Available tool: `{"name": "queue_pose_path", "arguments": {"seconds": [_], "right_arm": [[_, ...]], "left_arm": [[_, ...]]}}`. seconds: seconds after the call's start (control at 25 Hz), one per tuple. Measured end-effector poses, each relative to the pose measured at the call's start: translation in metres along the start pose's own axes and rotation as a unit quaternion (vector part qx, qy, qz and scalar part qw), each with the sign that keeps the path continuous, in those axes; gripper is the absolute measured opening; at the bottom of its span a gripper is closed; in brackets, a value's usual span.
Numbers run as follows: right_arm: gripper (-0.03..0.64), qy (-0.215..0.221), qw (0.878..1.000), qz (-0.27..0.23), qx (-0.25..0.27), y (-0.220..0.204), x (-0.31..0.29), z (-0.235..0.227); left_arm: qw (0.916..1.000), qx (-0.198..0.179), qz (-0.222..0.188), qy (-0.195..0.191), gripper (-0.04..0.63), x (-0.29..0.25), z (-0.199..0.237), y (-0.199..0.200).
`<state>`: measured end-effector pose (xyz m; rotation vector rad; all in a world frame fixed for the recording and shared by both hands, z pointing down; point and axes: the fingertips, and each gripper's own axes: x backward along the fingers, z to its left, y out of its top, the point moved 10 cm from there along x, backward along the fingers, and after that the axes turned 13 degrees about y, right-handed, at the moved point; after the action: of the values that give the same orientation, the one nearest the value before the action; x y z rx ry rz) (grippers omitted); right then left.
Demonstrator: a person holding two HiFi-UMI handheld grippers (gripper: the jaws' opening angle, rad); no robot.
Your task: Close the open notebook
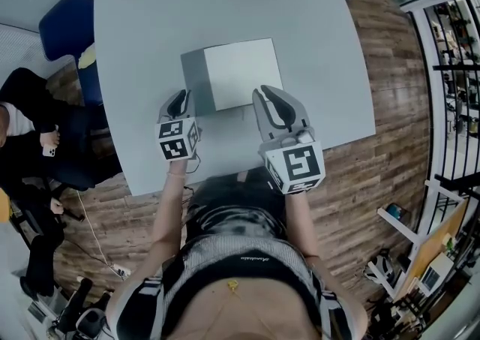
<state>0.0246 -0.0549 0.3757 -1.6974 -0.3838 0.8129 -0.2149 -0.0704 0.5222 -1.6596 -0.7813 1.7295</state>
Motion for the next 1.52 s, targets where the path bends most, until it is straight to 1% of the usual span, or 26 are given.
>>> {"name": "queue_pose_path", "arguments": {"seconds": [0.2, 0.64, 0.92, 1.12, 1.36, 1.44, 1.52], "right_arm": [[0.039, -0.001, 1.000, 0.002, 0.000, 0.000, 0.007, 0.000], [0.038, -0.016, 1.000, 0.004, -0.006, -0.005, 0.019, -0.012], [0.037, -0.022, 1.000, 0.006, -0.006, -0.005, 0.029, -0.023], [0.037, -0.026, 1.000, 0.008, -0.008, -0.007, 0.028, -0.028], [0.035, -0.024, 1.000, 0.010, -0.008, -0.007, 0.027, -0.034], [0.035, -0.026, 1.000, 0.009, -0.009, -0.008, 0.028, -0.035], [0.035, -0.025, 1.000, 0.009, -0.008, -0.007, 0.028, -0.037]], "left_arm": [[0.9991, 0.008, 0.042, 0.002, 0.044, -0.010, 0.005, -0.015], [0.9933, 0.033, 0.111, 0.001, 0.051, -0.036, 0.011, -0.039], [0.9907, 0.035, 0.131, 0.016, 0.059, -0.045, 0.006, -0.045], [0.9877, 0.056, 0.144, 0.024, 0.075, -0.053, 0.010, -0.050], [0.9869, 0.072, 0.141, 0.030, 0.075, -0.053, 0.009, -0.049], [0.9854, 0.087, 0.144, 0.021, 0.075, -0.055, 0.008, -0.053], [0.9826, 0.110, 0.150, 0.003, 0.075, -0.057, 0.008, -0.059]]}}
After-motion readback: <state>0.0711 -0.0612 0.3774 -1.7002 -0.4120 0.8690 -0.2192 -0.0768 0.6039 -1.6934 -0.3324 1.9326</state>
